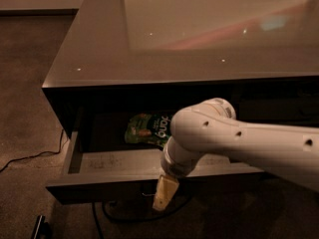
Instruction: Open top drawer
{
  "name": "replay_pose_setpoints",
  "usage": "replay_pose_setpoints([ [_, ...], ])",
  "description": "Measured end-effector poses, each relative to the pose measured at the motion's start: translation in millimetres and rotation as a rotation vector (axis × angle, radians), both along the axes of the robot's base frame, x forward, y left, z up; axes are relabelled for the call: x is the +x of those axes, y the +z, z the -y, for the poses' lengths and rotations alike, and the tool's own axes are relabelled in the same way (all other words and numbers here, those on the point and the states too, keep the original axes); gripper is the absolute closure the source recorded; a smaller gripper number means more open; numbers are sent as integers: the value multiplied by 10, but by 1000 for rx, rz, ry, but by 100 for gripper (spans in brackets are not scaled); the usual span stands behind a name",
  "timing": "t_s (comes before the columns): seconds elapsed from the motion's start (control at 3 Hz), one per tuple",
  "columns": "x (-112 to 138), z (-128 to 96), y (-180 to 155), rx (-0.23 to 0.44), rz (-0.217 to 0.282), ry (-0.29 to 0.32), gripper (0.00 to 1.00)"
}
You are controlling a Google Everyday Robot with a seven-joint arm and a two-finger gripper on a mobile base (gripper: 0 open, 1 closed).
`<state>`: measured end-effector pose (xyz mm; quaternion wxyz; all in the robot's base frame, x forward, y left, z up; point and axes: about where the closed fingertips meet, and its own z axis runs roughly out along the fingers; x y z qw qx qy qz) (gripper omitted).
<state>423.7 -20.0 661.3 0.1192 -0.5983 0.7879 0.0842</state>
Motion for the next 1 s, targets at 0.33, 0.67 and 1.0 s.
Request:
replay_pose_setpoints([
  [0.33, 323, 84, -62, 43, 4, 7, 0],
  [0.67, 595, 242, -66, 52, -22, -2, 0],
  [1.0, 724, 394, -55, 62, -93, -14, 0],
])
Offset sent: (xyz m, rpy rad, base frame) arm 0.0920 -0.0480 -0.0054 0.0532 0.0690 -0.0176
